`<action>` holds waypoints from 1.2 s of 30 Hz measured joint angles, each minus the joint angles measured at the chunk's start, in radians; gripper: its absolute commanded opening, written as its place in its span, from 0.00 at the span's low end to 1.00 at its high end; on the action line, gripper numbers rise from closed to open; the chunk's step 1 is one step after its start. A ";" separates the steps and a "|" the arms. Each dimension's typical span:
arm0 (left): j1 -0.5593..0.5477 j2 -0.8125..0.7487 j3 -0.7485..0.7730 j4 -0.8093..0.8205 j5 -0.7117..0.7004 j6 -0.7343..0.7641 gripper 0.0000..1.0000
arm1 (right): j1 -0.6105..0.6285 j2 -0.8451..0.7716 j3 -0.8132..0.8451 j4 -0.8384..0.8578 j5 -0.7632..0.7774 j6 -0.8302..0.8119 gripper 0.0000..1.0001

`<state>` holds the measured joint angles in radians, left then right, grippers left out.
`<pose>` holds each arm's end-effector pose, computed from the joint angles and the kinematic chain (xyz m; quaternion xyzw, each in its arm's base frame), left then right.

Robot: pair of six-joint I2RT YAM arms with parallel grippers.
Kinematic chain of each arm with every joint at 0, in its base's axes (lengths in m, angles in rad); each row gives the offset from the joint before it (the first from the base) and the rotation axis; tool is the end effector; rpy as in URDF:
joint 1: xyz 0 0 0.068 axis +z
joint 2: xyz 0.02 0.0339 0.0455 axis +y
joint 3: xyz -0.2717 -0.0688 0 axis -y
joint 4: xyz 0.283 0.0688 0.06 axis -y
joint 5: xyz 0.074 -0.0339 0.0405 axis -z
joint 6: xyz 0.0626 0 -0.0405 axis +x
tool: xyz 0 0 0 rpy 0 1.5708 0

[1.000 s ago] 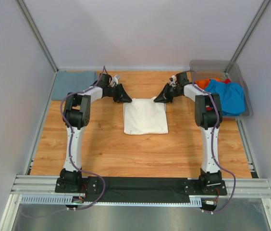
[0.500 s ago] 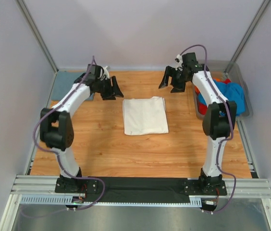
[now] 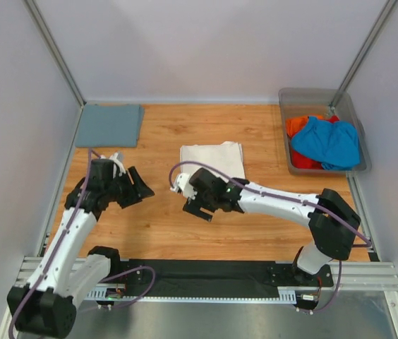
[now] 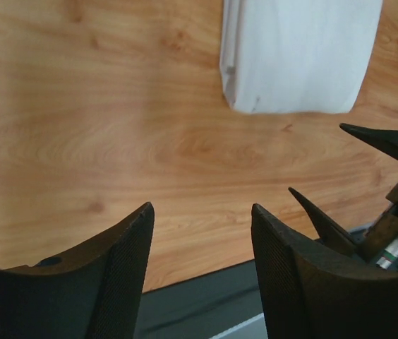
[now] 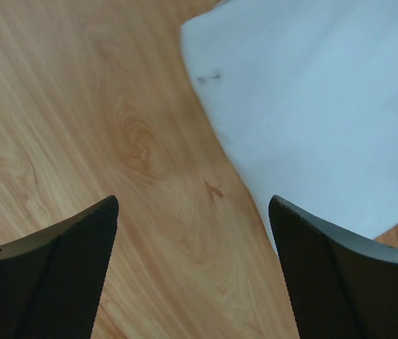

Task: Fold and stack the t-shirts
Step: Neatly place the folded tshirt to the corner

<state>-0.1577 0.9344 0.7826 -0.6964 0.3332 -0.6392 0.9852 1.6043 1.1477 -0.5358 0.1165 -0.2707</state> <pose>0.2293 -0.0572 0.2486 -0.1630 0.9099 -0.2782 0.2611 0.2183 0.3160 0.2001 -0.5487 0.7841 0.0473 0.2862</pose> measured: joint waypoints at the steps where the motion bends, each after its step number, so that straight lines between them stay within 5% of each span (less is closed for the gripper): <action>1: 0.004 -0.061 -0.037 -0.021 -0.007 -0.019 0.65 | 0.025 0.000 -0.032 0.024 0.014 -0.030 0.82; 10: 0.015 -0.270 -0.159 -0.048 -0.031 -0.155 0.66 | 0.174 0.102 -0.149 0.320 0.164 -0.259 0.73; 18: 0.043 -0.256 -0.150 -0.054 -0.039 -0.222 0.84 | 0.160 0.296 -0.083 0.530 0.305 -0.381 0.63; 20: 0.066 -0.239 -0.136 -0.055 -0.035 -0.230 0.88 | 0.149 0.323 -0.064 0.561 0.321 -0.401 0.48; 22: 0.090 -0.217 -0.121 -0.055 -0.027 -0.237 0.94 | 0.136 0.348 -0.044 0.562 0.319 -0.416 0.14; 23: 0.104 -0.201 -0.114 -0.054 -0.022 -0.238 1.00 | 0.129 0.364 -0.029 0.559 0.319 -0.420 0.09; 29: 0.202 -0.057 -0.107 0.040 0.044 -0.275 1.00 | 0.087 0.372 0.003 0.532 0.283 -0.407 0.01; 36: 0.190 0.389 -0.089 0.418 0.203 -0.380 1.00 | 0.015 0.217 0.004 0.457 0.173 -0.372 0.00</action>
<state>0.0319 1.3235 0.6941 -0.2783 0.5365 -1.0191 1.0000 1.8214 1.1519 -0.0784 0.2893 -0.6422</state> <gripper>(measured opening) 0.993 0.032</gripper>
